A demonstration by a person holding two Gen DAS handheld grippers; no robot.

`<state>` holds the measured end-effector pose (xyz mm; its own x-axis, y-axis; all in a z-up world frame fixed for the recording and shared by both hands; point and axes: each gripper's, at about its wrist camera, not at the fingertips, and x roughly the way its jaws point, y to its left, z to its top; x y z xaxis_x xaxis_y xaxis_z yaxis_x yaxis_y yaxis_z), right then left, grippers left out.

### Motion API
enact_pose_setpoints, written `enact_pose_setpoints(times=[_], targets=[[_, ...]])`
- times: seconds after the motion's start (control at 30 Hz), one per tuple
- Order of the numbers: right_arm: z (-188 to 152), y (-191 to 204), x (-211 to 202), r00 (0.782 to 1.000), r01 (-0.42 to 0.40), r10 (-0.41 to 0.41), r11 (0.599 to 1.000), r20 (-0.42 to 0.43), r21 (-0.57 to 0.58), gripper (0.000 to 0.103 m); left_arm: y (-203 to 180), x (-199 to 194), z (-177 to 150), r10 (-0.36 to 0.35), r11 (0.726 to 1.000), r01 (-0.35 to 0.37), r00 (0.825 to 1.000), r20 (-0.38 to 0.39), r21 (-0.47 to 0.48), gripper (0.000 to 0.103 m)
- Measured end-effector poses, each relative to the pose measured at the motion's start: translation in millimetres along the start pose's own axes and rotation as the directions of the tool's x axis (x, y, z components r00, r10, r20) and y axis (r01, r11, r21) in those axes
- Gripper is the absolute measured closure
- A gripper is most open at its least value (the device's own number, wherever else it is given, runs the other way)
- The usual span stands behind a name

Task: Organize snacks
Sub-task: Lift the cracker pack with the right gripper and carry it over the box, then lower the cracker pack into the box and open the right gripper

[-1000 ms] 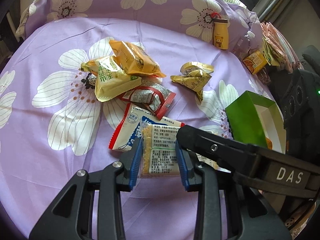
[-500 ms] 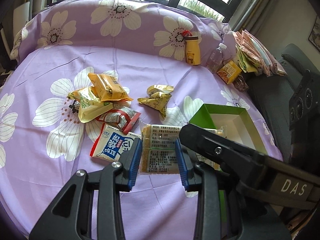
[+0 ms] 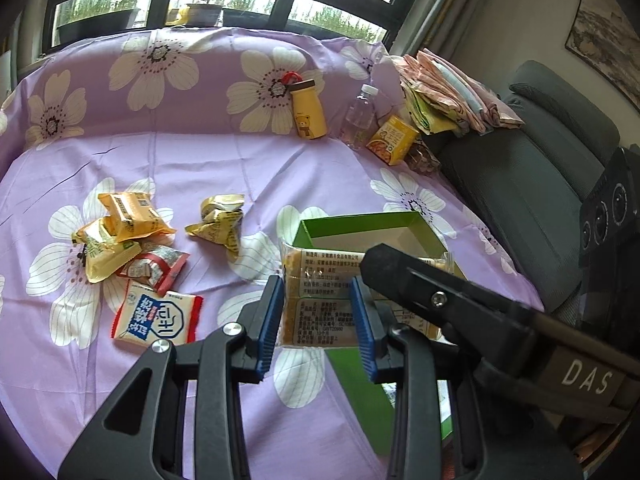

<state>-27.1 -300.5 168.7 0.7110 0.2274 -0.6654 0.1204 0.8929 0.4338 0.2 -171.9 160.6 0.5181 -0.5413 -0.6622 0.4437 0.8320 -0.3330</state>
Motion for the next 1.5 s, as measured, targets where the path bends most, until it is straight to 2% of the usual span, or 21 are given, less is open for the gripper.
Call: enact_pose_setpoints(times=[0.3,0.43,0.7,1.03,1.5], targets=[[-2.5,-45.3,-21.1,0.994,0.106,-0.109,0.991,0.030,0.086,0.020,-39.9,36.0,-7.7,-0.105,0.993,0.109,0.990,-0.091,0.044,0.070],[-7.9,-68.5,-26.8,0.989,0.136,-0.142,0.980,0.028,0.146,0.020,-56.4,54.3,-13.1,-0.124,0.989,0.133,0.983,-0.138,0.058,0.070],[-9.4,-100.4,-26.5,0.981,0.196,-0.195,0.964,-0.021,0.178,0.020,-71.5,84.5,-20.1,-0.149,0.986,0.161,0.962,-0.230,0.033,0.070],[-13.5,-128.8,-18.1,0.970,0.241,-0.226,0.946,-0.094,0.215,0.020,-87.7,107.6,-29.1,-0.126,0.987,0.150,0.944,-0.304,0.055,0.070],[-17.2,-148.5,-1.4,0.940,0.327,-0.289,0.914,-0.181,0.238,0.020,-96.1,133.9,-38.7,-0.088,0.990,0.124,0.926,-0.367,0.073,0.070]])
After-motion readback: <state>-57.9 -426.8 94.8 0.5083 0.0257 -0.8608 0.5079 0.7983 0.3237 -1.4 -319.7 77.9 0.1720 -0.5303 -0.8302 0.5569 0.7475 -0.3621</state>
